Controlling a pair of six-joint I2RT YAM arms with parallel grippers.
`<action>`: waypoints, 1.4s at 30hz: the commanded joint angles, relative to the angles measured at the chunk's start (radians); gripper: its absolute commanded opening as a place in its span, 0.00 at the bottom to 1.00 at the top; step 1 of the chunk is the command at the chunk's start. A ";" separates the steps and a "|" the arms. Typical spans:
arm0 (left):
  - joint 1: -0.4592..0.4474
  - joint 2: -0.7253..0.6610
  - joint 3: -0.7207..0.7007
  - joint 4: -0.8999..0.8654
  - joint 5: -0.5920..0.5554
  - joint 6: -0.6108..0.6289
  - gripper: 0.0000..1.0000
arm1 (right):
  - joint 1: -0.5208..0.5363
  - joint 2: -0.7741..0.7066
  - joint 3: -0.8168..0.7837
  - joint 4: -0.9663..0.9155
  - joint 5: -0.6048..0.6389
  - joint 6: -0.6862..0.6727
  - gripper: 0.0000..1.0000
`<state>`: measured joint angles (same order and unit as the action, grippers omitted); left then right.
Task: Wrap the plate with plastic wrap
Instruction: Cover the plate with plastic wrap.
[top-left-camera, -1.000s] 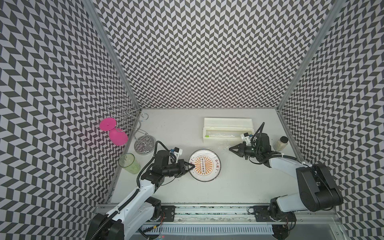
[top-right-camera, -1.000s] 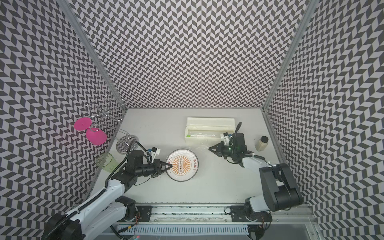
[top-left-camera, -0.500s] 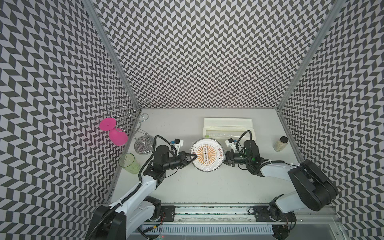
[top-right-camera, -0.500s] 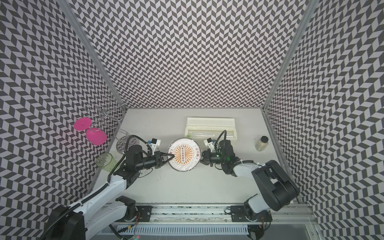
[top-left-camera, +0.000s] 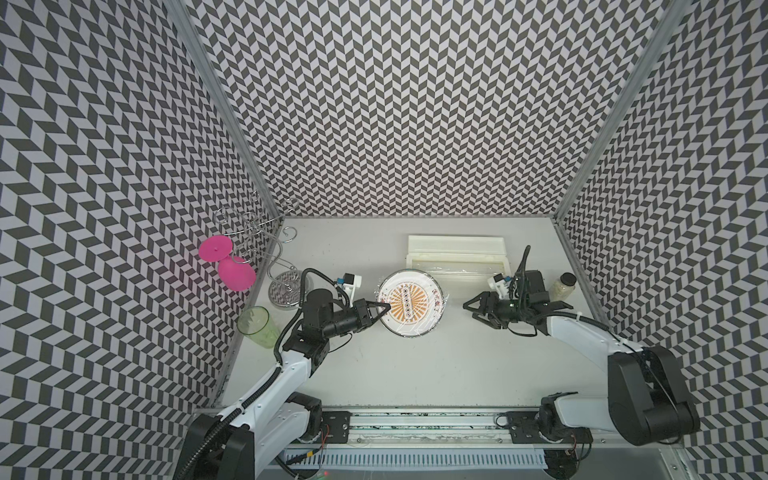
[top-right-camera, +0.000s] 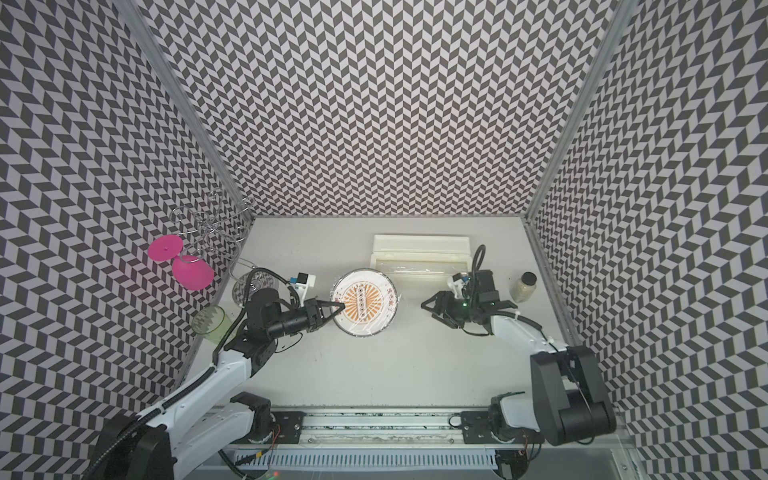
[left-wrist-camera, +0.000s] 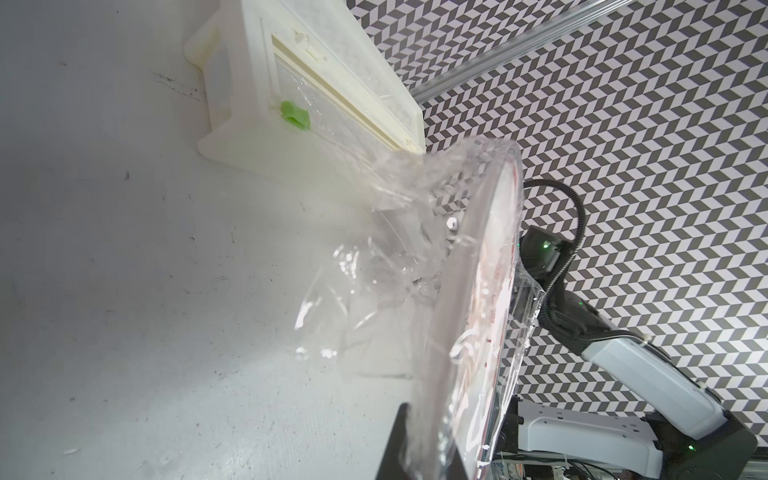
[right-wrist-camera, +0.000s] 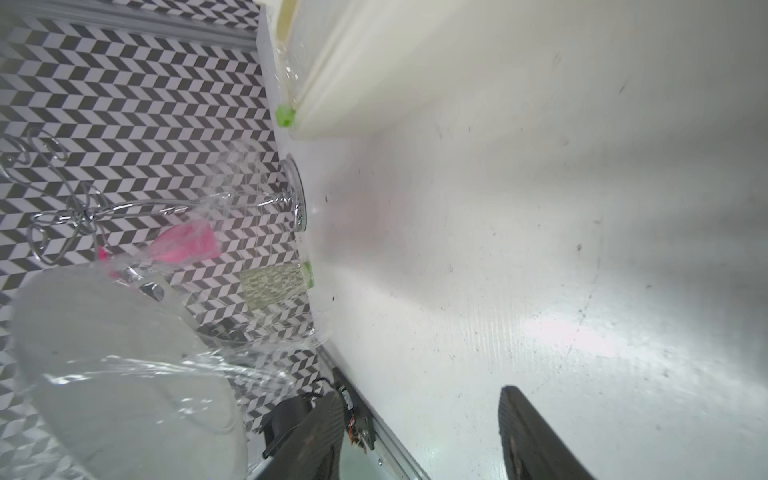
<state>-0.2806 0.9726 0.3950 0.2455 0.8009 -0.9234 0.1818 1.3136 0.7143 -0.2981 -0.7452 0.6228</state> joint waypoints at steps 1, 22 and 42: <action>0.001 0.001 0.049 -0.055 0.002 0.087 0.00 | 0.017 -0.077 0.170 -0.160 0.159 -0.155 0.64; -0.060 0.018 0.094 -0.073 -0.025 0.112 0.00 | 0.420 0.137 0.445 -0.247 0.075 -0.334 0.63; -0.062 0.003 0.037 0.081 -0.024 0.007 0.00 | 0.372 0.020 0.048 0.524 -0.251 0.102 0.17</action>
<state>-0.3408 0.9909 0.4343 0.2611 0.7830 -0.8936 0.5568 1.3682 0.7662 0.0933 -0.9413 0.7391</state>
